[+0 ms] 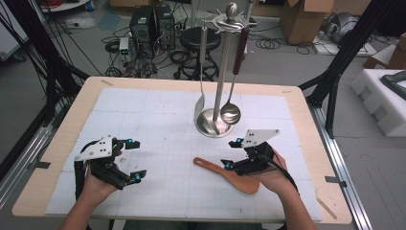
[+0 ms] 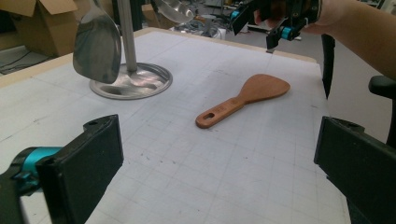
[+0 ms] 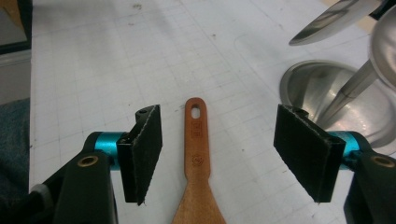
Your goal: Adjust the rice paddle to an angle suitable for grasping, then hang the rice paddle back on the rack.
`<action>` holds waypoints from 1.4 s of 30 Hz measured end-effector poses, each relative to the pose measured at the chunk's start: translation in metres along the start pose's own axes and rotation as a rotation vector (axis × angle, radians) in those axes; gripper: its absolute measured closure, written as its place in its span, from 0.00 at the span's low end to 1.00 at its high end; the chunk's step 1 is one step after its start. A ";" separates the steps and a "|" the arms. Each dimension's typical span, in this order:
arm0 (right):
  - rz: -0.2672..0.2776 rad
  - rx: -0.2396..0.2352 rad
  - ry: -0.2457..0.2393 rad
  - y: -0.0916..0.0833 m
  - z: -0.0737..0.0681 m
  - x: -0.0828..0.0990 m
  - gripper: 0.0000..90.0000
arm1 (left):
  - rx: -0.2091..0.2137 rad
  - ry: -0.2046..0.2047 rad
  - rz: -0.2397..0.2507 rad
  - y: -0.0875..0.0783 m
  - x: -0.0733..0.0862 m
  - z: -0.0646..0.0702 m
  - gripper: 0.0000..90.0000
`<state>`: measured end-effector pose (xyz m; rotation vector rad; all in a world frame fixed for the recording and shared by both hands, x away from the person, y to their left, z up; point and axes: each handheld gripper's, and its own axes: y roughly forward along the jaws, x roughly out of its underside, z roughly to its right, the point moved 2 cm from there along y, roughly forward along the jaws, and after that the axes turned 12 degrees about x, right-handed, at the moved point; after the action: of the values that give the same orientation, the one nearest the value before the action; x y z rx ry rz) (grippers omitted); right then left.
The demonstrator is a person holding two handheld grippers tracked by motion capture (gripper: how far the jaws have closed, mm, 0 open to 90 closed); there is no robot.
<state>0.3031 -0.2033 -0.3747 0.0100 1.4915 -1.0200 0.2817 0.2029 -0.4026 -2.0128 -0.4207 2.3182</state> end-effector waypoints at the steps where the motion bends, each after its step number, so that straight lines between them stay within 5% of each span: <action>1: 0.007 -0.005 0.004 -0.001 0.000 0.000 0.35 | 0.000 0.000 0.000 0.000 0.000 0.000 0.02; 9: 0.019 0.001 0.013 -0.005 0.001 0.001 0.35 | 0.002 -0.001 0.010 0.001 -0.001 -0.001 0.02; 22: -0.154 -0.037 -0.024 0.031 -0.004 0.000 0.34 | 0.004 0.006 0.015 0.001 -0.003 0.001 0.02; 34: -0.420 -0.075 -0.077 0.068 -0.008 0.005 0.36 | 0.010 0.019 0.024 0.002 -0.008 0.000 0.02; 42: -0.590 -0.095 -0.160 0.089 -0.021 0.009 0.52 | 0.010 0.019 0.023 0.002 -0.009 0.001 0.02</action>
<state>0.3337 -0.1421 -0.4357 -0.5964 1.4212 -1.3762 0.2823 0.1990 -0.3943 -2.0448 -0.3858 2.3073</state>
